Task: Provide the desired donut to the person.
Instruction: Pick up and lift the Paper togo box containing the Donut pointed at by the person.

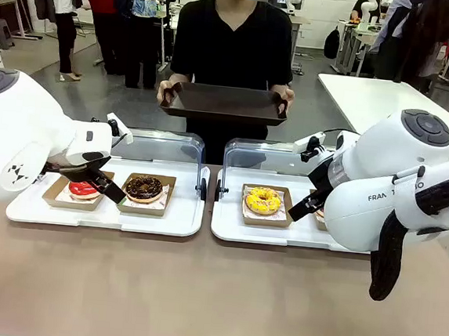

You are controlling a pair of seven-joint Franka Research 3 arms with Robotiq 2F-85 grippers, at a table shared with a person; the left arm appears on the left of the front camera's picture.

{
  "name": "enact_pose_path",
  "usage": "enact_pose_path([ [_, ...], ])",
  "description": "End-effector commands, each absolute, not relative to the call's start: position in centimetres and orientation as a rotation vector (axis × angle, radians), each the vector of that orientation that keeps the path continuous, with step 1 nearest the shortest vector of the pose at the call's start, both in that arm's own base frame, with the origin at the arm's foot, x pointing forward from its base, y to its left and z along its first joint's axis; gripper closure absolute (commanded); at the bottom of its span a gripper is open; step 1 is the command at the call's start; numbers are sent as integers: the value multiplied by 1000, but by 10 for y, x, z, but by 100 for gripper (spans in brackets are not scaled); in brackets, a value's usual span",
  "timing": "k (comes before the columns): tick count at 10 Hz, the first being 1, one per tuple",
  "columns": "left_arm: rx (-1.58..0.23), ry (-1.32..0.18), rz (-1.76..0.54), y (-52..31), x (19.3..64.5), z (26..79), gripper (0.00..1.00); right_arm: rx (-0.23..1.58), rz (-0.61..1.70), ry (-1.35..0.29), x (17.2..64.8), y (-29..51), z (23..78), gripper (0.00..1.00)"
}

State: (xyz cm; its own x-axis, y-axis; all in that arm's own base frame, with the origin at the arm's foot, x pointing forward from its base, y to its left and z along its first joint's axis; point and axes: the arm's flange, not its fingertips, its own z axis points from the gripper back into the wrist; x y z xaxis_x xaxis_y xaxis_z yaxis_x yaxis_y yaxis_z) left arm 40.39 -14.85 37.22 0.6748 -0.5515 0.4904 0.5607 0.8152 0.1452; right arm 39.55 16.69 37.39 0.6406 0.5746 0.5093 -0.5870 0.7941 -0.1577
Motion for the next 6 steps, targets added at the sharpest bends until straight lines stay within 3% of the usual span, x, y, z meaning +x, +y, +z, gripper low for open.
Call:
enact_pose_path([
  [1, -18, -546, -625, -149, 404, 372, 0, 23, 662, -573, 395, 167, 374, 0],
  [6, -18, -546, -625, -149, 404, 372, 0, 23, 662, -573, 395, 167, 374, 0],
])
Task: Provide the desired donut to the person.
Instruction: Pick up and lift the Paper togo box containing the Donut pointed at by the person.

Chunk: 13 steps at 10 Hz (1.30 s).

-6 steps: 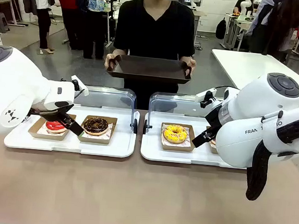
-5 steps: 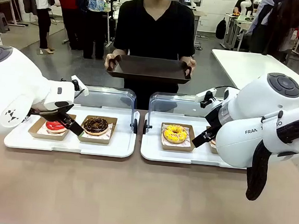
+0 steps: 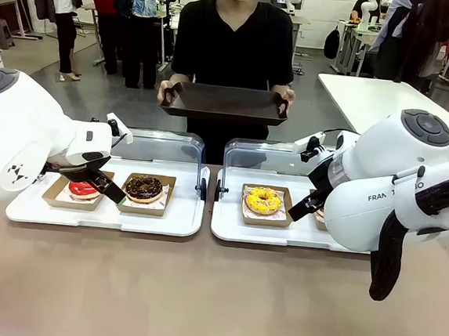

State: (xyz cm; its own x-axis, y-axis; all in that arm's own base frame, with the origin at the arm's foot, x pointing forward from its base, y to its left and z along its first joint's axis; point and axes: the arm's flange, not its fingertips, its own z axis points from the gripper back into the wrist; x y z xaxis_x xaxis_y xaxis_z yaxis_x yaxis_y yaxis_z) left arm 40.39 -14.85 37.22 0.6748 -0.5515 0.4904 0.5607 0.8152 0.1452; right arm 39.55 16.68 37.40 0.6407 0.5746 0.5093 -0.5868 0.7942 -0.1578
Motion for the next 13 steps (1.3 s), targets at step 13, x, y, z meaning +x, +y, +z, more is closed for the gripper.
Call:
enact_pose_path([
  [13, -6, -375, -710, -132, 410, 447, 0, 58, 688, -452, 372, 155, 450, 0],
])
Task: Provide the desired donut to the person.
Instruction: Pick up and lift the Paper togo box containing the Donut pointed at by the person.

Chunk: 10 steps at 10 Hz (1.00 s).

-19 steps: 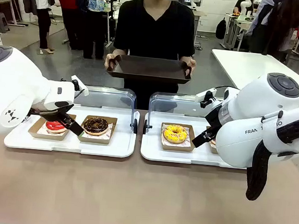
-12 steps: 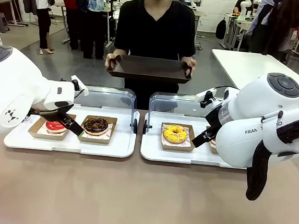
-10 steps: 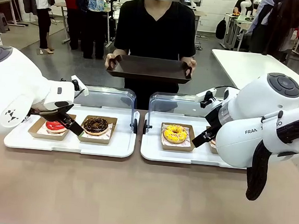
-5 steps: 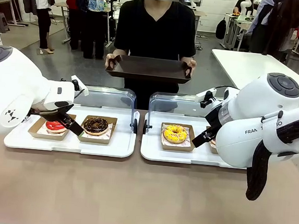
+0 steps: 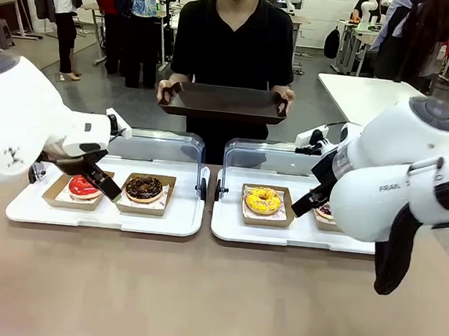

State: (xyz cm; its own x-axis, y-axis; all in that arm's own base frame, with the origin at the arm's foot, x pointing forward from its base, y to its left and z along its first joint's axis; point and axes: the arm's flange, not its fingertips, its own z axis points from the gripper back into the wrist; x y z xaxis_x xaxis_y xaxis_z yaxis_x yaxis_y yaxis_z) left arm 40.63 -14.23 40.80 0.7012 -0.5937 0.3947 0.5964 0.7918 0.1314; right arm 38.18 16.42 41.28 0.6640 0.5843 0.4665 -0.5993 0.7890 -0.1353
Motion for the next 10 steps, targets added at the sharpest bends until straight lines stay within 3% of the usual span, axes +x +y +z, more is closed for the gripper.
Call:
enact_pose_path([
  [1, -48, -357, -729, -128, 411, 469, 0, 56, 693, -414, 366, 150, 472, 0],
  [6, -7, -414, -687, -107, 411, 561, 0, -8, 682, -412, 328, 146, 575, 0],
  [8, 43, -495, -681, -107, 401, 567, 0, 20, 681, -399, 331, 145, 573, 0],
  [10, -13, -427, -674, -106, 413, 569, 0, 20, 681, -399, 331, 145, 573, 0],
])
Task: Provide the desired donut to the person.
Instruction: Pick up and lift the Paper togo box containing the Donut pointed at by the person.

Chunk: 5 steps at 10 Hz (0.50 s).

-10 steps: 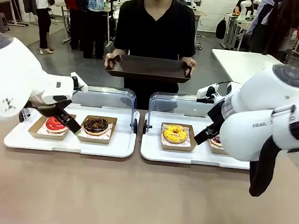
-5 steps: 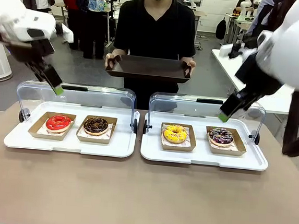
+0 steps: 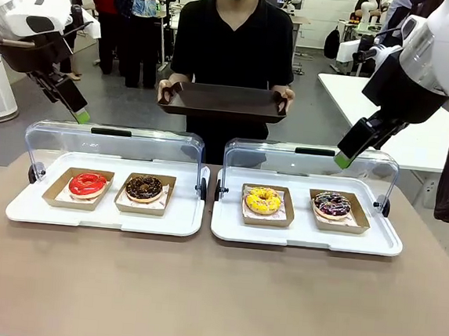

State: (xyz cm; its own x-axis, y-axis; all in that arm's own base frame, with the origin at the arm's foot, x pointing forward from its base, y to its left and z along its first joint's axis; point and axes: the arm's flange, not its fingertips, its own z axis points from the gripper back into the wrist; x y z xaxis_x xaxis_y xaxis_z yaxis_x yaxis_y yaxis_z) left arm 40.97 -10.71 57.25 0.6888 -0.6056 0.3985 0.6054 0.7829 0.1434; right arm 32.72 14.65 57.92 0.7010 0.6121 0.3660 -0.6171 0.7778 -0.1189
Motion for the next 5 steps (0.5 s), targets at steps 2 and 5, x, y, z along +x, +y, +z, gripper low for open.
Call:
enact_pose_path([
  [2, -13, -427, -674, -106, 413, 569, 0, 20, 681, -399, 331, 145, 573, 0],
  [5, -282, -427, -775, -74, 416, 566, 0, 151, 798, -417, 332, 124, 575, 0],
])
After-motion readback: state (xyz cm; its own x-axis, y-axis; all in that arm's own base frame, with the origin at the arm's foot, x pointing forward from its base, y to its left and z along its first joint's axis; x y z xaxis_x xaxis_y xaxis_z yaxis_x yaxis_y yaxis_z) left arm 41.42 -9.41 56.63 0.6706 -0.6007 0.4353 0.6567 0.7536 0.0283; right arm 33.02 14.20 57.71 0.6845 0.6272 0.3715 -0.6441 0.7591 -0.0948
